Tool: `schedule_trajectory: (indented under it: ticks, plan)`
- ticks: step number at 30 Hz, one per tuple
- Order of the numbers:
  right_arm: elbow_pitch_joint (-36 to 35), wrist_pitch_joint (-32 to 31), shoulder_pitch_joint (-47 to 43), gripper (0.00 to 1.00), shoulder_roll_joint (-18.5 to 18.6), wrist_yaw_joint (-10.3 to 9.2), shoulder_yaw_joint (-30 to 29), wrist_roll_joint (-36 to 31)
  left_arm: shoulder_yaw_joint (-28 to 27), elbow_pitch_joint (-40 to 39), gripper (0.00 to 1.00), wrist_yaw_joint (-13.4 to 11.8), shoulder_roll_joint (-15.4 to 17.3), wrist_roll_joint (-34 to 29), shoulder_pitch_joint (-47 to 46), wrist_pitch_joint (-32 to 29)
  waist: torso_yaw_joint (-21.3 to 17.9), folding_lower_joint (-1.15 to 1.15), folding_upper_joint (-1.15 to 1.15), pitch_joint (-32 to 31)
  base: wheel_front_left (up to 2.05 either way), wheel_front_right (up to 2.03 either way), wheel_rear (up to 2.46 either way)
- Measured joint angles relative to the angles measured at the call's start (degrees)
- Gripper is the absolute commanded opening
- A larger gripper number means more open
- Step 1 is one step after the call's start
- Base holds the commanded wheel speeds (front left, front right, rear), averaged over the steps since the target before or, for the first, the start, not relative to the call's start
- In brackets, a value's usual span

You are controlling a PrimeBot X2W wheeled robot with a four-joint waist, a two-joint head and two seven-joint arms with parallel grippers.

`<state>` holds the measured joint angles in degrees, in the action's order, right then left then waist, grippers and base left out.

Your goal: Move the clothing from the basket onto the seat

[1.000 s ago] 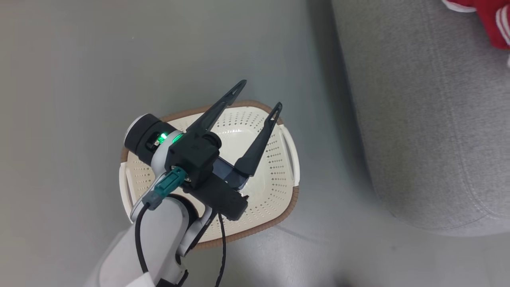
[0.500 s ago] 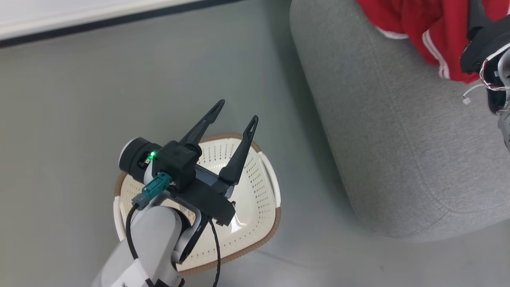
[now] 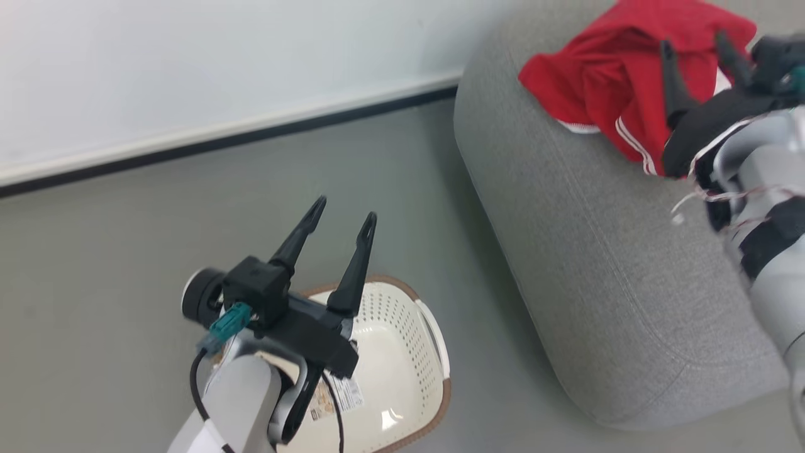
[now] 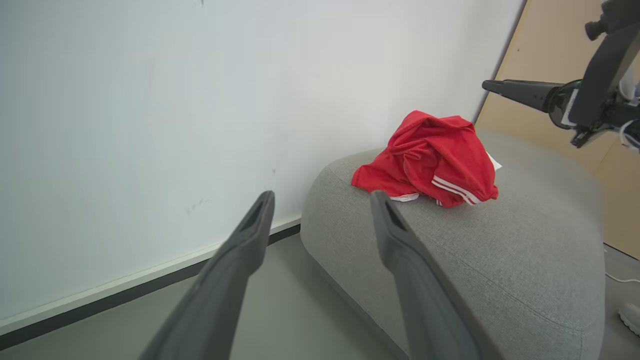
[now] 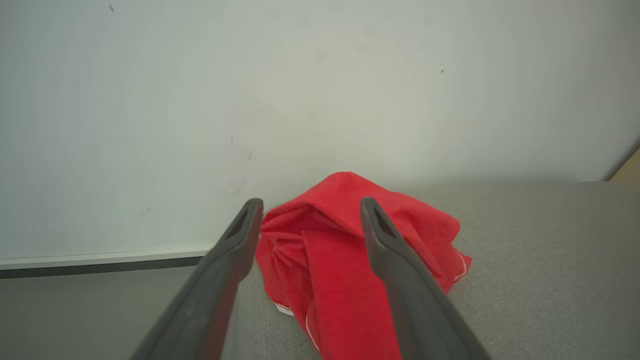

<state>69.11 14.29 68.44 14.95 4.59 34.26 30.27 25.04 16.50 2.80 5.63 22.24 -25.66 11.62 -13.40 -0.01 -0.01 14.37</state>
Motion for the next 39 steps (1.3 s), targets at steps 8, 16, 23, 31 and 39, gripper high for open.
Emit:
schedule_trajectory:
  ticks: [8, 16, 23, 31, 39]
  plan:
    - [-1.1, 0.0, -8.2, 1.00, -5.0, 0.55, 0.3, 0.6, -2.5, 2.0, 1.00, -2.0, 0.7, 2.1, 6.8, 1.1, 3.0, -0.01, 0.00, -7.2, 0.00, 0.00, 0.00]
    - [-4.5, 0.0, -15.6, 1.00, -7.4, 0.80, -0.2, 1.6, -6.4, 0.8, 1.00, -4.6, 2.7, 3.3, 13.3, 1.7, 6.6, 0.00, 0.01, -12.3, 0.00, 0.00, 0.00]
    - [-9.3, 0.0, -21.2, 1.00, -8.1, -0.16, -0.6, 1.5, -10.9, -2.2, 1.00, -6.5, 4.9, 5.1, 19.2, 2.2, 8.9, 0.00, 0.00, -15.2, 0.00, 0.00, 0.00]
    - [-16.2, 0.0, -30.9, 1.00, -8.1, -2.90, -2.5, 1.9, -14.6, -4.6, 1.00, -7.8, 6.2, 5.5, 24.9, 2.6, 9.9, 0.01, 0.01, -16.8, 0.00, 0.00, 0.00]
    - [-24.1, 0.0, -38.6, 1.00, -7.0, -5.66, -3.9, 1.5, -16.7, -7.7, 1.00, -8.2, 6.6, 6.3, 30.1, 2.7, 9.7, 0.01, 0.01, -17.1, 0.00, 0.00, 0.00]
